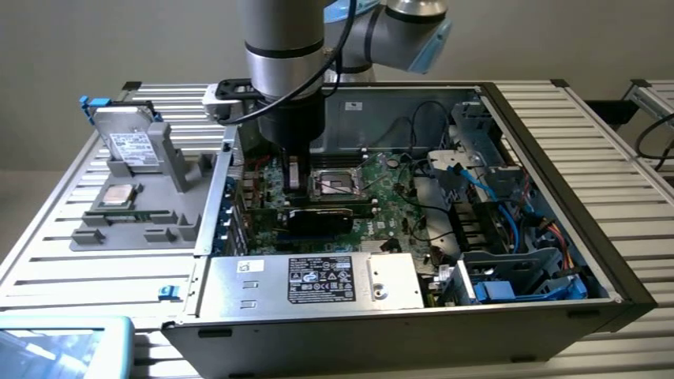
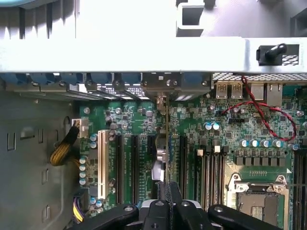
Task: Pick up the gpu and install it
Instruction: 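Press down on the gpu until it lock into place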
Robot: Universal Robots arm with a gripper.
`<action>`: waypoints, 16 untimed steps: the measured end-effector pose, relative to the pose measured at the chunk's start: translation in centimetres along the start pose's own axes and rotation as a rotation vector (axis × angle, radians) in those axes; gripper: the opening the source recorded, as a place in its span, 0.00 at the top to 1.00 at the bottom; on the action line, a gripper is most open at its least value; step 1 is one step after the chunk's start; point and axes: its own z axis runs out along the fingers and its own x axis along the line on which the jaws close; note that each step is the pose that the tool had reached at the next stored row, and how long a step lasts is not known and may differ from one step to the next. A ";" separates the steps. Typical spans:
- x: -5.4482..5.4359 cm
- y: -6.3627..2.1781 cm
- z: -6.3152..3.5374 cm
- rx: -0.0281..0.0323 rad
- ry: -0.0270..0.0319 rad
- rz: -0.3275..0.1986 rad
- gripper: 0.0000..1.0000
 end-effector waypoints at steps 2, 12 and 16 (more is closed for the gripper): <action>0.0 0.16 0.04 0.0044 0.0016 0.005 0.88; 0.0 0.68 0.24 0.0091 0.0042 0.055 0.88; 0.0 0.76 0.33 0.0083 0.0048 0.081 0.88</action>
